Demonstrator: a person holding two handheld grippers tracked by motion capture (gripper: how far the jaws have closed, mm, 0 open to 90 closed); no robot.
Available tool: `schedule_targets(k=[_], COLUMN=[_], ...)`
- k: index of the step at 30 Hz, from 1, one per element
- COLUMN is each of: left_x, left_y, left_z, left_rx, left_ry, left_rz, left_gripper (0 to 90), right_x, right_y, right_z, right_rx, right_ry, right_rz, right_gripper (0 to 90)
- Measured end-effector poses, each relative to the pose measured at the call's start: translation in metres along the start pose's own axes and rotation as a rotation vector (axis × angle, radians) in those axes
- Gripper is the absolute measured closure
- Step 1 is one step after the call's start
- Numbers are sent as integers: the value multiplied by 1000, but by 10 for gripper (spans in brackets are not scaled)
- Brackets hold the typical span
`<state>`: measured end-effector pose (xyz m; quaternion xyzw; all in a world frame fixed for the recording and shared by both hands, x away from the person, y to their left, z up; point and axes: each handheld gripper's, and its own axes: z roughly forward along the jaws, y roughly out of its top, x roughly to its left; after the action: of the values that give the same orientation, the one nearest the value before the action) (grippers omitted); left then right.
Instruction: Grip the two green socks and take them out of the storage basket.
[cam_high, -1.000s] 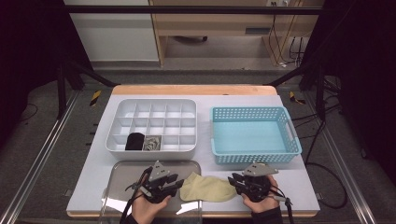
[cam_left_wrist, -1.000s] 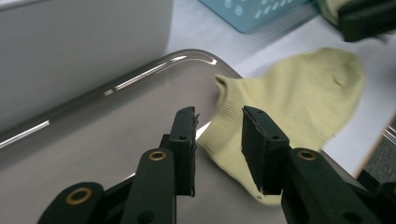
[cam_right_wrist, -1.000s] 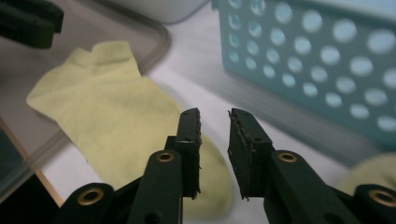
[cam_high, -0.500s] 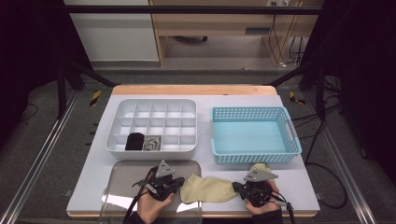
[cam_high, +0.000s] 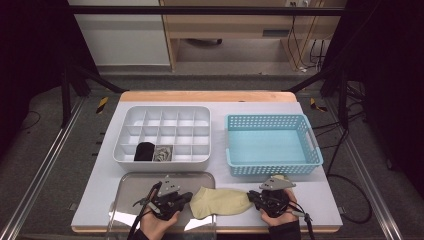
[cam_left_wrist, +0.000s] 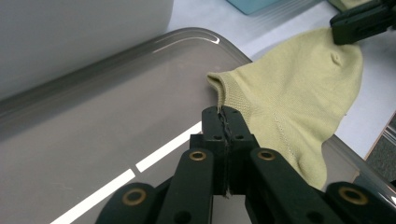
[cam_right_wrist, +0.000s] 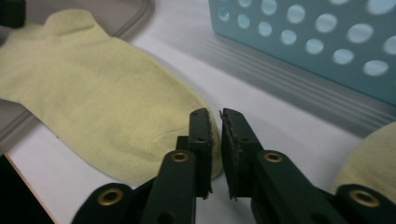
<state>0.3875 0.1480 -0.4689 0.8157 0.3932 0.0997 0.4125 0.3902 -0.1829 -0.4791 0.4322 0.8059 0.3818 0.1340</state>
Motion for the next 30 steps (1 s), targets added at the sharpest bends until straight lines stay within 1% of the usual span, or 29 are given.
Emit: schedule_targets(k=[1, 3, 5, 6, 8, 9, 10, 11, 13, 15, 17, 21, 22, 25, 28, 30], left_x=[-1, 0, 2, 3, 6, 8, 9, 11, 15, 18, 20, 21, 21, 21, 21, 21], left_y=[0, 2, 3, 4, 5, 5, 6, 6, 6, 6, 5, 3, 3, 2, 2, 2], left_z=[0, -3, -6, -8, -12, -13, -14, -16, -18, -20, -21, -19, -18, -18, -19, -19], left_rx=[-4, -23, -41, -48, -64, -73, -77, -82, -95, -102, -106, -100, -99, -99, -100, -102], left_ry=[2, 1, 14, 18, 28, 33, 38, 42, 51, 59, 57, 54, 53, 50, 49, 47], left_rz=[2, 5, 5, 6, -1, -7, -10, -12, -26, -31, -42, -47, -46, -47, -50, -52], left_gripper=[851, 801, 771, 761, 741, 728, 694, 694, 661, 635, 623, 612, 610, 603, 600, 599], right_x=[-1, -4, -9, -13, -21, -25, -32, -32, -39, -45, -46, -43, -41, -37, -36, -36], right_y=[0, 2, 3, 4, 5, 4, 3, 3, 0, -5, -9, -12, -13, -15, -17, -18], right_z=[-3, -13, -24, -32, -45, -50, -56, -56, -60, -59, -55, -39, -36, -27, -24, -24], right_rx=[-9, -51, -89, -117, -154, -167, -176, -176, -179, -159, -139, -75, -58, -16, -5, -3], right_ry=[2, -4, -27, -45, -81, -99, -124, -124, -147, -163, -152, -129, -123, -120, -124, -133], right_rz=[4, 15, 23, 38, 54, 63, 81, 81, 96, 96, 100, 64, 61, 27, 16, 0], right_gripper=[794, 768, 749, 742, 723, 715, 708, 708, 707, 718, 728, 723, 714, 680, 673, 713])
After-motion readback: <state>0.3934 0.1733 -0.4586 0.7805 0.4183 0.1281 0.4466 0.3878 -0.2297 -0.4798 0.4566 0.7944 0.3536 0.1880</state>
